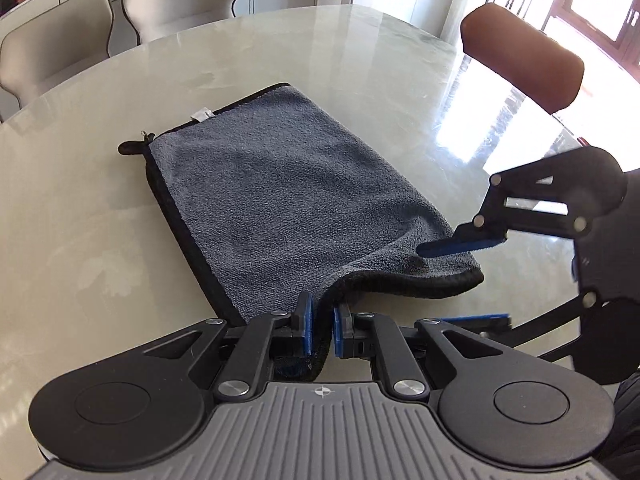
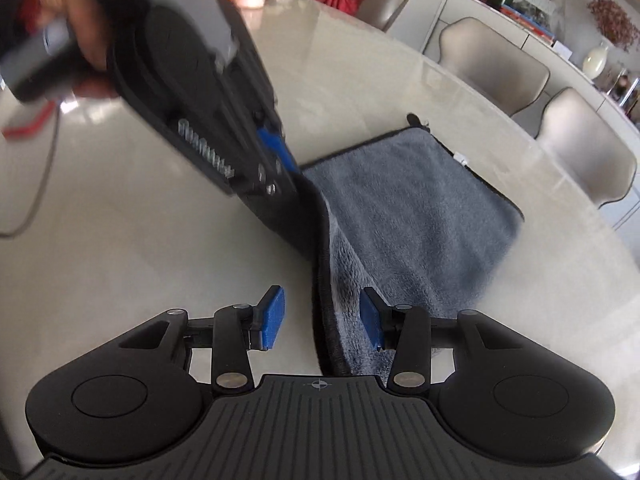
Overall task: Fold towel
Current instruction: 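Fold the lifted end over with the right gripper while the left gripper holds the towel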
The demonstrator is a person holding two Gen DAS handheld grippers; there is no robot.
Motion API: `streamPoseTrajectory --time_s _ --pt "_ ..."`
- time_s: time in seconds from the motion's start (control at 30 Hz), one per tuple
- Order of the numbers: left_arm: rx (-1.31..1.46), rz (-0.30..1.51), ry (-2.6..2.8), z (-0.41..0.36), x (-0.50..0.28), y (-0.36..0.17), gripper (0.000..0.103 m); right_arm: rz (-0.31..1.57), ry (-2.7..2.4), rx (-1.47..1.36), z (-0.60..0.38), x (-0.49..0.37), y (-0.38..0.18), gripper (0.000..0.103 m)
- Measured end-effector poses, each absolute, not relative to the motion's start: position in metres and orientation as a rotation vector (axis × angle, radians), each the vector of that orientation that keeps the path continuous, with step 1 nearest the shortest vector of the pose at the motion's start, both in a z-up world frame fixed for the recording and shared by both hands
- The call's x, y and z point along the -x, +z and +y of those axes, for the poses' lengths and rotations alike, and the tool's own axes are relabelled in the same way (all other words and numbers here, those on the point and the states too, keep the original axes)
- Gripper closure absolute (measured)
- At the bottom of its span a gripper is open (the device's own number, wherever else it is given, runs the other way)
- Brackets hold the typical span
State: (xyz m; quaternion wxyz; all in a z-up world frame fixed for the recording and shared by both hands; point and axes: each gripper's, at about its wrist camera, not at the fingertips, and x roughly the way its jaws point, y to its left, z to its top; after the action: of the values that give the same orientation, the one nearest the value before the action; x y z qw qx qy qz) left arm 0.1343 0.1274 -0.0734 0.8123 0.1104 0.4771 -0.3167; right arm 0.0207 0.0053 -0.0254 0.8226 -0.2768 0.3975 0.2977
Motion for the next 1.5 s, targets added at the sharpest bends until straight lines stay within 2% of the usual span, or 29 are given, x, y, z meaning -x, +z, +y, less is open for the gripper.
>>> streamPoseTrajectory --time_s 0.2,0.23,0.3,0.57,0.93,1.5 --pt "-0.22 1.022 -0.678 0.128 -0.137 -0.071 0.094 0.867 0.574 0.607 0.006 -0.019 -0.035 0.064" --pt "-0.22 1.021 -0.679 0.128 -0.137 -0.071 0.094 0.869 0.562 0.608 0.006 -0.019 -0.036 0.066" --pt "-0.228 1.023 -0.681 0.128 -0.137 -0.071 0.093 0.878 0.547 0.601 0.003 -0.02 -0.037 0.08" --pt "-0.381 1.01 -0.73 0.121 -0.125 -0.072 0.091 0.899 0.582 0.589 -0.01 -0.026 -0.016 0.091" --pt "-0.473 0.915 -0.714 0.114 -0.15 -0.05 0.091 0.807 0.581 0.651 -0.017 -0.068 0.016 0.092" --pt "-0.462 0.826 -0.652 0.11 -0.242 -0.036 0.091 0.726 0.553 0.692 -0.025 -0.169 0.021 0.092"
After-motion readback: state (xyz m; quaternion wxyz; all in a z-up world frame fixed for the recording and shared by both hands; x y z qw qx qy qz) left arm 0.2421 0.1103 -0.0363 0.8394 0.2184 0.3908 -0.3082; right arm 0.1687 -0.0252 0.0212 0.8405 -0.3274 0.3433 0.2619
